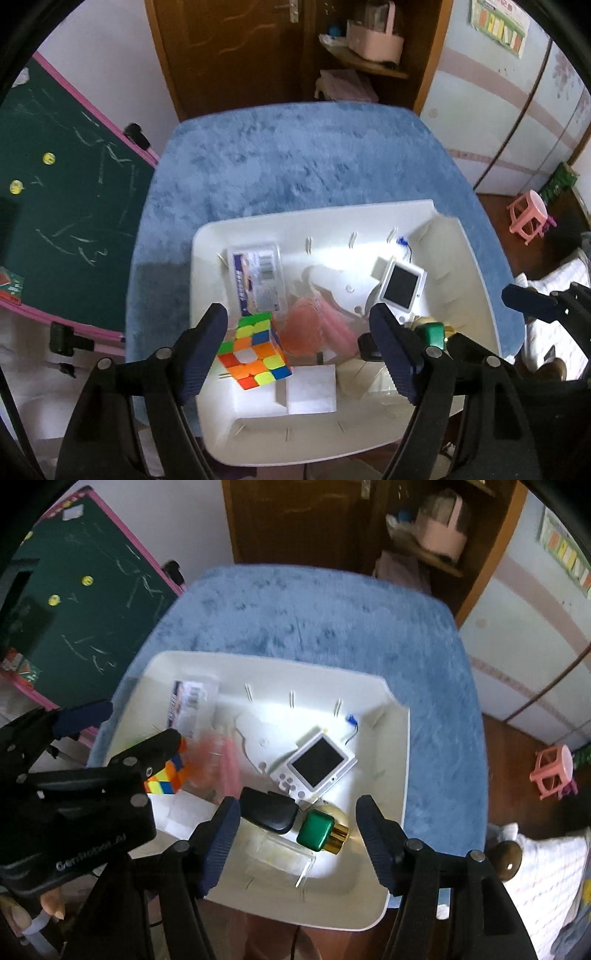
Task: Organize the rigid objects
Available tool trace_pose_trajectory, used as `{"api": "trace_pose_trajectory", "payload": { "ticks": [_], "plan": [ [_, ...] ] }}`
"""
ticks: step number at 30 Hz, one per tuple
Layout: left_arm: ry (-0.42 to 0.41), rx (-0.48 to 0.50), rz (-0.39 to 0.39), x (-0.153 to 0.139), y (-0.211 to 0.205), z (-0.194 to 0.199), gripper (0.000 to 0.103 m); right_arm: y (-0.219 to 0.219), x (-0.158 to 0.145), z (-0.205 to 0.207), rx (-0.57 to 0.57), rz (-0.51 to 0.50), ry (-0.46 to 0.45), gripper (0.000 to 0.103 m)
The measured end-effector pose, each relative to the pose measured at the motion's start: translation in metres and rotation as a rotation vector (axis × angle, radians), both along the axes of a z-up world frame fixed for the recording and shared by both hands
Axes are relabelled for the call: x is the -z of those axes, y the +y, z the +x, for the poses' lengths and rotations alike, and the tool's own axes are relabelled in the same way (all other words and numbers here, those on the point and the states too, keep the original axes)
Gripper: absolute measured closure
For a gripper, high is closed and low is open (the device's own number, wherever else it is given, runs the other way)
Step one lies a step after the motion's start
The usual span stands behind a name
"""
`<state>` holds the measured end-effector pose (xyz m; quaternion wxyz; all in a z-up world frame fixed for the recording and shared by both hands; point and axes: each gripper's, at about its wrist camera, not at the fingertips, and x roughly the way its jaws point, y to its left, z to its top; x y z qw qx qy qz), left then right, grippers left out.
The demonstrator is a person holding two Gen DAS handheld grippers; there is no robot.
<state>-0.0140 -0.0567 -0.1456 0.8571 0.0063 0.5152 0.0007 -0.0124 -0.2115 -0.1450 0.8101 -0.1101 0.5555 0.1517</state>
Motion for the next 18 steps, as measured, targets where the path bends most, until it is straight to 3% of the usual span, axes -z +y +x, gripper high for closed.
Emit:
{"api": "trace_pose_trajectory", "payload": {
  "ticks": [8, 18],
  "plan": [
    [-0.067, -0.057, 0.041, -0.055, -0.003, -0.01, 0.021, -0.018, -0.056, -0.011, 0.04, 0.075, -0.081, 0.029],
    [-0.09, -0.117, 0.038, -0.087, -0.005, -0.025, 0.021, -0.041, -0.1, -0.021, 0.195, 0.076, -0.205, 0.024]
  ]
}}
